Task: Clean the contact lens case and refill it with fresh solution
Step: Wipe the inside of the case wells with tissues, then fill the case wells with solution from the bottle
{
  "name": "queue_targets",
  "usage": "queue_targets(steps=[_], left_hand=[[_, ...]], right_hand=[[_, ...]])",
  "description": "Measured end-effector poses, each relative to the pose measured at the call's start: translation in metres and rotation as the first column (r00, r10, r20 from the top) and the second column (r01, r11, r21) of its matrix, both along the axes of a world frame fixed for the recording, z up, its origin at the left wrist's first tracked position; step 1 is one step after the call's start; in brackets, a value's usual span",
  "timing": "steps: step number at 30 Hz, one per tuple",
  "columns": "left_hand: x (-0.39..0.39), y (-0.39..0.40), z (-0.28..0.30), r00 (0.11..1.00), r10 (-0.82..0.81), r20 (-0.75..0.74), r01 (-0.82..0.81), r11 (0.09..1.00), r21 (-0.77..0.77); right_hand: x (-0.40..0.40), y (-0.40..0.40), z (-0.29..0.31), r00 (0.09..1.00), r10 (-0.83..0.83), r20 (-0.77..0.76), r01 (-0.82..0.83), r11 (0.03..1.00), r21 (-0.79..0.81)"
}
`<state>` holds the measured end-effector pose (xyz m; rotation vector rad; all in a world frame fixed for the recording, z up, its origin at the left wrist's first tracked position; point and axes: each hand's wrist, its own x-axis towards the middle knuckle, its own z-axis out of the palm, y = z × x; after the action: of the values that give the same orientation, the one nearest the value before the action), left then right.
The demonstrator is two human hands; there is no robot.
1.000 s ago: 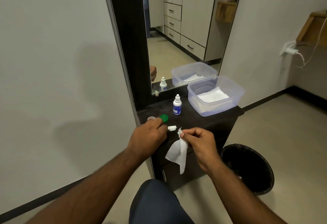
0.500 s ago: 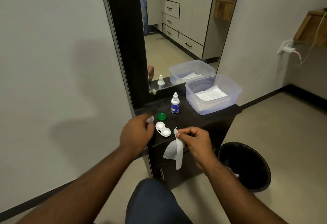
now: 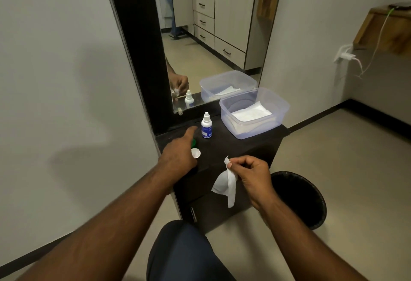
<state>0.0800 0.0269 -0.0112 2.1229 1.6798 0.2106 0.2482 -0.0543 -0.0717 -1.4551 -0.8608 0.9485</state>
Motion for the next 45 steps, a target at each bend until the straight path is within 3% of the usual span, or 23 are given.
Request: queue_targets(steps=[4, 7, 10, 13, 17, 27, 32, 39, 45], left_hand=[[-0.007, -0.002, 0.0, 1.0, -0.024, 0.014, 0.024, 1.0, -0.01], [-0.002, -0.009, 0.001, 0.993, -0.081, -0.09, 0.094, 0.984, 0.15], [0.026, -0.022, 0.0, 0.978, -0.198, -0.059, 0.207, 0.943, 0.259], [0.065, -0.029, -0.007, 0.94, -0.326, -0.096, 0.34, 0.898, 0.28], [0.099, -0.021, -0.022, 0.909, -0.38, -0.17, 0.413, 0.871, 0.265], [0.115, -0.019, -0.042, 0.929, -0.299, -0.217, 0.362, 0.855, 0.372], [0.113, -0.018, -0.046, 0.931, -0.298, -0.212, 0.361, 0.839, 0.406], [0.111, -0.018, -0.043, 0.929, -0.307, -0.204, 0.365, 0.843, 0.395], [0.102, -0.015, -0.034, 0.919, -0.366, -0.146, 0.394, 0.863, 0.316]], right_hand=[[0.009, -0.004, -0.001, 0.999, -0.035, 0.024, 0.035, 0.999, 0.003], [0.019, -0.006, -0.001, 0.998, -0.052, 0.028, 0.051, 0.998, 0.023], [0.034, -0.006, -0.001, 0.997, -0.059, 0.056, 0.057, 0.998, 0.029], [0.057, -0.007, -0.001, 0.992, -0.11, 0.057, 0.108, 0.993, 0.048], [0.097, -0.013, -0.008, 0.98, -0.161, 0.119, 0.158, 0.987, 0.034], [0.184, -0.017, -0.058, 0.933, -0.206, 0.295, 0.25, 0.961, -0.12], [0.192, -0.019, -0.086, 0.925, -0.149, 0.349, 0.233, 0.948, -0.215], [0.171, -0.012, -0.062, 0.919, -0.166, 0.358, 0.228, 0.964, -0.138], [0.135, -0.002, -0.011, 0.911, -0.103, 0.4, 0.112, 0.994, 0.002]])
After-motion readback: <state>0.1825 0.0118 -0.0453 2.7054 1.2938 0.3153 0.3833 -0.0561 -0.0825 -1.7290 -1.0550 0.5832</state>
